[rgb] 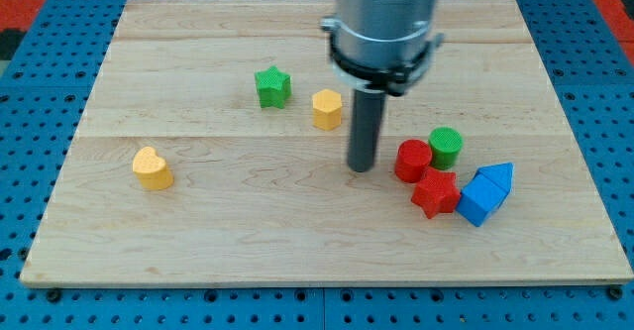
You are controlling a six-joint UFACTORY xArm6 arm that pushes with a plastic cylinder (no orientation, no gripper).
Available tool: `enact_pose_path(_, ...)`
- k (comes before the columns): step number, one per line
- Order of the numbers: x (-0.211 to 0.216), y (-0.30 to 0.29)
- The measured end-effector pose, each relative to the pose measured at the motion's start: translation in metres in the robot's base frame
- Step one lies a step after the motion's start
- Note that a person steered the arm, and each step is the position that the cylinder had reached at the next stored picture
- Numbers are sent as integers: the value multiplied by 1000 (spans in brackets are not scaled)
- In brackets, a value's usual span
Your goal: Push the yellow hexagon closer to the red circle
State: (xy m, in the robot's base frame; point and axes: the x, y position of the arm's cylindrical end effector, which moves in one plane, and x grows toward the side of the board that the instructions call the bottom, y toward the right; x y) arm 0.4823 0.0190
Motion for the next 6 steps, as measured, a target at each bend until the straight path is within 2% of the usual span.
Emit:
enact_pose_path(1,26,-95)
enact_pose_path(2,-24,-128)
enact_pose_path(3,-89,-82)
enact_pose_path(4,-102,-20)
enact_pose_path(5,-31,-3)
enact_pose_path(6,-22,9)
